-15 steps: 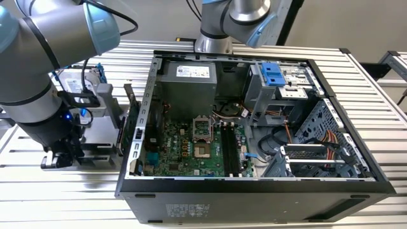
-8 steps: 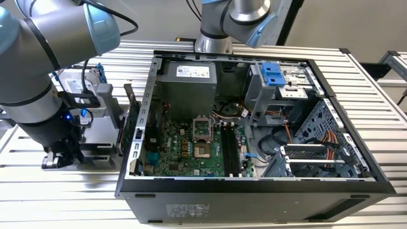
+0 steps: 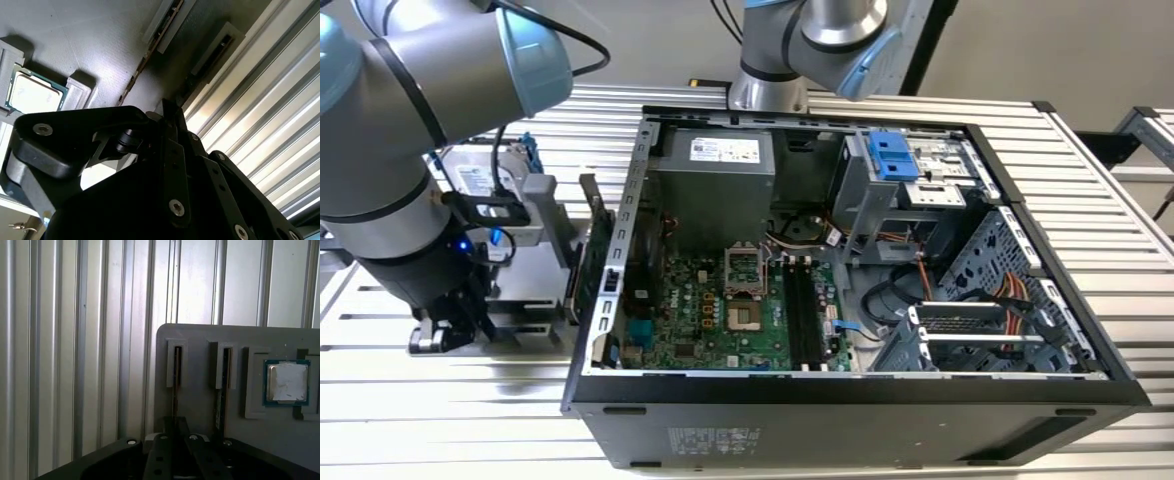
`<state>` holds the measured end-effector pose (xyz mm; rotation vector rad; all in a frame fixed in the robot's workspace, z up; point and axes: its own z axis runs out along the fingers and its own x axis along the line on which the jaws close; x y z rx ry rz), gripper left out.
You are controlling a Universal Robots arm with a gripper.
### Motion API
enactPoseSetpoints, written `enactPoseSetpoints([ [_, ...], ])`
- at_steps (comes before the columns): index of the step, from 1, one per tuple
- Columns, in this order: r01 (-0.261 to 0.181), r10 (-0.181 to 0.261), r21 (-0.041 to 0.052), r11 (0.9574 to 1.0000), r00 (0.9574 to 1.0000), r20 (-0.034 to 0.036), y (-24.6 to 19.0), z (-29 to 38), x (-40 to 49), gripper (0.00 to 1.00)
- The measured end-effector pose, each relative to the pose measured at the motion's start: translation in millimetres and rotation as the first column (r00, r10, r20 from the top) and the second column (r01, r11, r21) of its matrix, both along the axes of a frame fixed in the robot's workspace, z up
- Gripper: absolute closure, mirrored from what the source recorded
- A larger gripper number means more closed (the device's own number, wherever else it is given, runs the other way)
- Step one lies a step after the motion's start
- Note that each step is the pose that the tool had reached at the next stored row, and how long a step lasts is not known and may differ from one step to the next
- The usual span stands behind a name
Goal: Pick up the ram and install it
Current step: 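Pick up the ram and move it above insertion slot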
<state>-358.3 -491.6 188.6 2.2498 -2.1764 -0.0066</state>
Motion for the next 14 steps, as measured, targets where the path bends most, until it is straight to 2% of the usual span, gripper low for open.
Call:
enactPoseSetpoints([
  [3, 0.001, -0.001, 0.0008, 1.0000, 1.0000, 0.0012, 0.1, 1.1, 0.1, 1.00],
  [14, 0.001, -0.001, 0.0000, 1.0000, 1.0000, 0.0001, 0.0, 16.7, 0.0, 1.00],
])
